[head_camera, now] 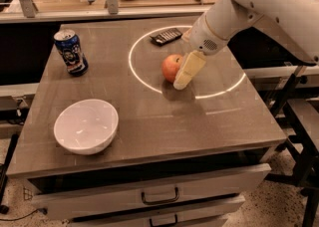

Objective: Pick apple

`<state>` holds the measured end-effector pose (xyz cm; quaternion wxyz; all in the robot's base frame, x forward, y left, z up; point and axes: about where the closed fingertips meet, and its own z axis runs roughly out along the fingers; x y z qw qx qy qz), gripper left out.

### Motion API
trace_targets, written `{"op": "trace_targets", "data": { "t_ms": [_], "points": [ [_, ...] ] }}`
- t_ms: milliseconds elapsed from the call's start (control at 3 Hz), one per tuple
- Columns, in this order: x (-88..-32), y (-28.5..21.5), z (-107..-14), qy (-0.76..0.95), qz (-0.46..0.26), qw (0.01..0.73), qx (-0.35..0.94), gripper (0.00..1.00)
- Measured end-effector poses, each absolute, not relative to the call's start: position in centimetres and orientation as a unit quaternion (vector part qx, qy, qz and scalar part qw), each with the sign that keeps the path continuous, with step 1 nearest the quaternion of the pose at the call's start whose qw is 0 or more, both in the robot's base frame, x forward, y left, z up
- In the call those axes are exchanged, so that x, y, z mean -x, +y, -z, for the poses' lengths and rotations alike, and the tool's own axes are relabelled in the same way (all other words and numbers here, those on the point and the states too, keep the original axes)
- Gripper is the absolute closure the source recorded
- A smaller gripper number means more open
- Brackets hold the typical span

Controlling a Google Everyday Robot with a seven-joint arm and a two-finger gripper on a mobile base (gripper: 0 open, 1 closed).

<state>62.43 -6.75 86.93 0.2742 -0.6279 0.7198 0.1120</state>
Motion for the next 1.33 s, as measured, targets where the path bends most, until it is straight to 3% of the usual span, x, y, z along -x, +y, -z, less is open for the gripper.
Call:
{"op": "trace_targets", "data": {
  "t_ms": [333, 1333],
  "points": [
    [-62.3, -6.1, -86.0, 0.719, -0.136, 0.268, 0.626, 0.19],
    [-60.1, -4.8, -90.5, 0.673, -0.219, 0.288, 0.645, 0.88]
  ]
}}
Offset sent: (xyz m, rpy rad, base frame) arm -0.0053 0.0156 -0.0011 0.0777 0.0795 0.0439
